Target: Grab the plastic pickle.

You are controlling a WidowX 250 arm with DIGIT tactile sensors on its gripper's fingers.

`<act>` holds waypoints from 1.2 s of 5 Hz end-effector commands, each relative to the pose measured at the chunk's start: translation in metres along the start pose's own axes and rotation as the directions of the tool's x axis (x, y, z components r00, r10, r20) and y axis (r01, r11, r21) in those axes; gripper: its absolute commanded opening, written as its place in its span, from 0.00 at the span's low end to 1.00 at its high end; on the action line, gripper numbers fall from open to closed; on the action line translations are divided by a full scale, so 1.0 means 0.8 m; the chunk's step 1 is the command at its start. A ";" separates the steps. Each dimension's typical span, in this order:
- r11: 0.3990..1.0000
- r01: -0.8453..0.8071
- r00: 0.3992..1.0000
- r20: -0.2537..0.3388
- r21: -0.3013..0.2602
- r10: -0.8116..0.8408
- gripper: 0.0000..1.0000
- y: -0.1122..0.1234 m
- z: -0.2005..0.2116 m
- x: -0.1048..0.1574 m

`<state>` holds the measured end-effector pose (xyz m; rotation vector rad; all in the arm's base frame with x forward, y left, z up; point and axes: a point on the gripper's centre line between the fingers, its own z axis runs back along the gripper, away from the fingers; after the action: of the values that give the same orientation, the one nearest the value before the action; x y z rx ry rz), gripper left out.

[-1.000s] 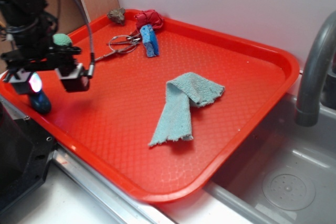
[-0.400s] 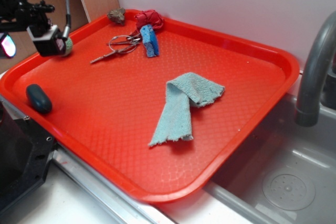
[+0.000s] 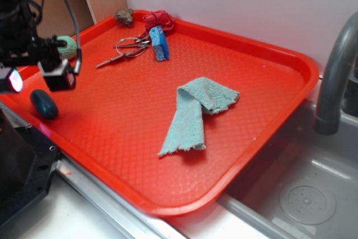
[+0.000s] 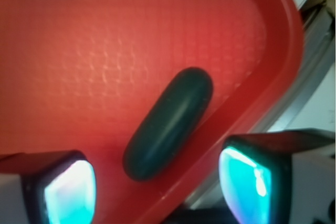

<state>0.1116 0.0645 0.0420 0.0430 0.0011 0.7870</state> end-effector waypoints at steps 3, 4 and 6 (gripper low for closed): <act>0.949 0.302 0.953 -0.027 0.085 -0.301 0.00 -0.029 -0.040 -0.007; 0.876 0.481 0.876 0.030 0.041 -0.482 0.00 -0.033 -0.001 -0.013; 0.653 0.757 0.638 0.170 0.042 -0.751 0.00 -0.109 0.126 0.018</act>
<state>0.1889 -0.0044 0.1316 0.0669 -0.1150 -0.0649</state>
